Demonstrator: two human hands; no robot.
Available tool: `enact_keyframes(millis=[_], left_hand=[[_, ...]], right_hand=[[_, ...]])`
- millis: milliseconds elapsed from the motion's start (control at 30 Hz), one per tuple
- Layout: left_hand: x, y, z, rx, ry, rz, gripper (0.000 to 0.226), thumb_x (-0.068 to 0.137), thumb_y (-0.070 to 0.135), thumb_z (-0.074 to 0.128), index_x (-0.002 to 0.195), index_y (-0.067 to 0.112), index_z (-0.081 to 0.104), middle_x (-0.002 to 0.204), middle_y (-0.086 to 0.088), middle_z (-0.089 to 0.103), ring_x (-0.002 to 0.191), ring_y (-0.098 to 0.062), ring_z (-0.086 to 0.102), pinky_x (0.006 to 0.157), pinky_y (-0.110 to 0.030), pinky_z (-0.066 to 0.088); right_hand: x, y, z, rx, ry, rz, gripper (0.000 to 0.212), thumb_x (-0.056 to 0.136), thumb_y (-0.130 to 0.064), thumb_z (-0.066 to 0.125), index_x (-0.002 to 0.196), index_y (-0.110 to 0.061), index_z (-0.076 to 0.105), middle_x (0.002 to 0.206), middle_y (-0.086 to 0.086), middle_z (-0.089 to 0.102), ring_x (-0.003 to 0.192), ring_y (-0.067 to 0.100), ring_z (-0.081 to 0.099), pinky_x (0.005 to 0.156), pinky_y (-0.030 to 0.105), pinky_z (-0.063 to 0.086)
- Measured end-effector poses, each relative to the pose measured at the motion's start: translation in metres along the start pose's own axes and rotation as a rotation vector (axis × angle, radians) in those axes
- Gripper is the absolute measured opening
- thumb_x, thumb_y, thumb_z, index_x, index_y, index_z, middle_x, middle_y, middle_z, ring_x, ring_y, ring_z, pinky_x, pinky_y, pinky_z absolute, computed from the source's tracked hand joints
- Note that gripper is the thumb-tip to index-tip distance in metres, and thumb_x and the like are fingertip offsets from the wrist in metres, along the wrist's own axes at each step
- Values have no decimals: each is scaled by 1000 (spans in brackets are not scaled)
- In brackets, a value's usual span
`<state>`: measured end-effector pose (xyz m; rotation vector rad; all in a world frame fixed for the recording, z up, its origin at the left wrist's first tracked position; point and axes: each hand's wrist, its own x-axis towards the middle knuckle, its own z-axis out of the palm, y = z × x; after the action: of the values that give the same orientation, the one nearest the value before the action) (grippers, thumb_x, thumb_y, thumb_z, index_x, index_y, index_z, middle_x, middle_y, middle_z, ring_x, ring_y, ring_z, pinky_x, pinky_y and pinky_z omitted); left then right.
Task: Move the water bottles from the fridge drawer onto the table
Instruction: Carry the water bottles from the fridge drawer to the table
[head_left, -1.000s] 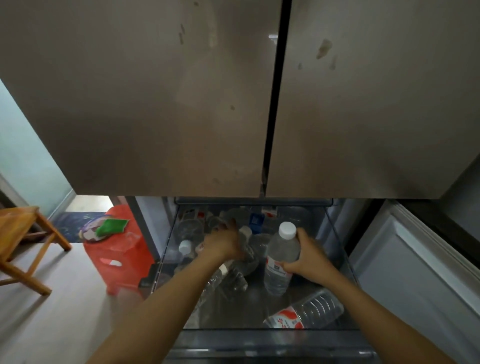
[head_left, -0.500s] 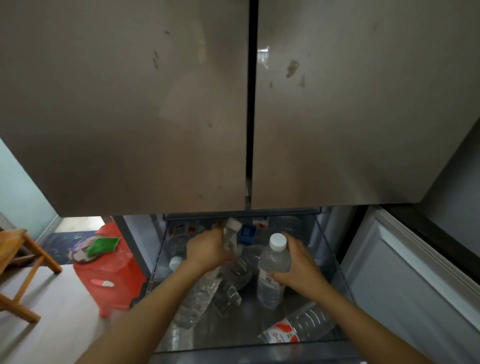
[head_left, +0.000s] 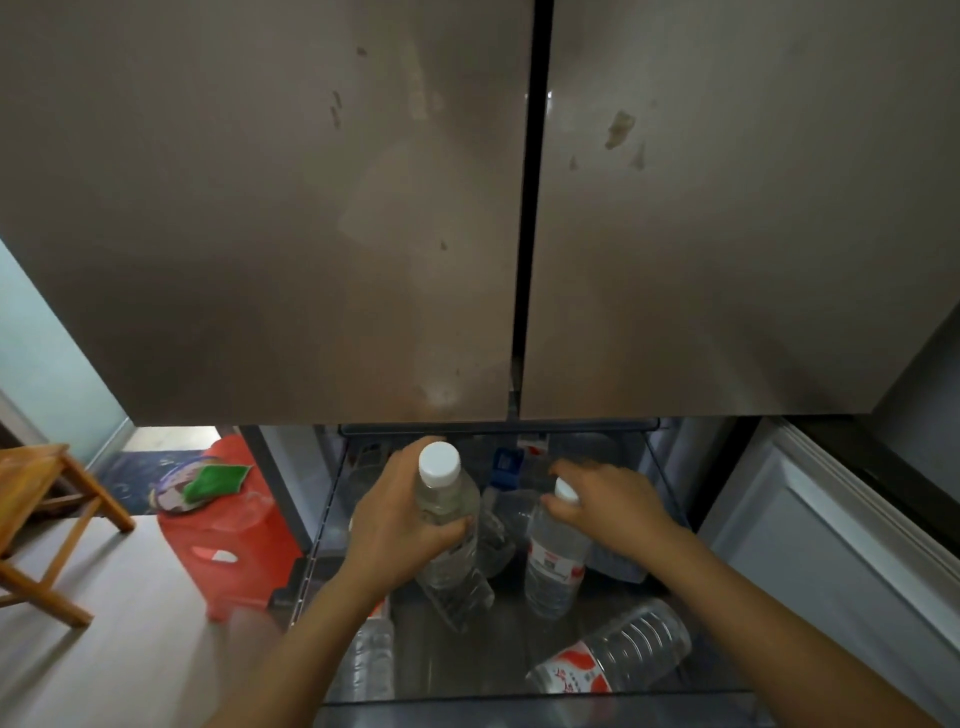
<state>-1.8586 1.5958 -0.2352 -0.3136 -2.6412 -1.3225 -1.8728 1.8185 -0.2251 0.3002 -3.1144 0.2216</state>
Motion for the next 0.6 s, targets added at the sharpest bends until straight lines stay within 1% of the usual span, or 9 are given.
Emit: enact_keyframes(millis=[100, 233, 300, 367, 433, 467, 533, 600], left_hand=[[3, -1, 7, -9, -21, -18, 65, 49, 55, 57, 108, 50, 33, 112, 11, 53, 103, -12, 54, 85, -32, 48], [13, -9, 6, 4, -18, -79, 62, 47, 59, 55, 103, 44, 35, 104, 9, 56, 93, -14, 57, 77, -33, 49], [16, -10, 6, 31, -36, -89, 67, 45, 60, 54, 107, 39, 37, 104, 10, 56, 92, -13, 56, 75, -31, 46], [15, -6, 9, 81, -43, -81, 76, 45, 61, 54, 114, 32, 41, 106, 9, 54, 90, -11, 52, 74, -28, 42], [15, 0, 12, 117, -40, -62, 83, 44, 64, 48, 117, 25, 44, 106, 7, 54, 89, -13, 52, 71, -27, 40], [16, 1, 14, 133, -51, -63, 84, 45, 64, 48, 117, 23, 44, 107, 5, 55, 90, -16, 54, 71, -28, 41], [22, 4, 16, 177, -79, -79, 75, 54, 58, 62, 118, 21, 45, 109, -1, 59, 96, -24, 58, 73, -32, 44], [29, 6, 19, 225, -98, -84, 66, 66, 44, 71, 122, 21, 44, 113, -5, 59, 101, -29, 58, 77, -34, 45]], right_hand=[[2, -1, -2, 6, -34, -23, 35, 91, -48, 42, 112, -21, 51, 110, 3, 63, 96, 21, 59, 66, 26, 37], [0, 0, 0, 131, -17, 69, 29, 87, -44, 49, 103, -20, 54, 103, 1, 64, 94, 20, 59, 70, 29, 41], [0, -1, 3, 181, -16, 109, 27, 86, -43, 51, 100, -20, 55, 101, 1, 64, 93, 20, 59, 72, 30, 43], [1, -6, 4, 197, -16, 141, 25, 85, -42, 52, 98, -20, 55, 100, 0, 64, 93, 20, 59, 70, 29, 42], [2, -9, 5, 222, 4, 186, 24, 84, -41, 53, 97, -21, 55, 100, 1, 65, 94, 20, 59, 71, 30, 42], [3, -11, 5, 247, 7, 221, 24, 84, -41, 54, 97, -22, 55, 101, 1, 65, 95, 21, 59, 73, 31, 44], [2, -14, 4, 287, -2, 288, 25, 83, -41, 56, 97, -22, 55, 103, 2, 64, 96, 22, 59, 76, 32, 47], [-3, -15, 3, 293, -9, 339, 28, 81, -42, 58, 99, -21, 55, 104, 1, 64, 97, 22, 59, 77, 32, 47]])
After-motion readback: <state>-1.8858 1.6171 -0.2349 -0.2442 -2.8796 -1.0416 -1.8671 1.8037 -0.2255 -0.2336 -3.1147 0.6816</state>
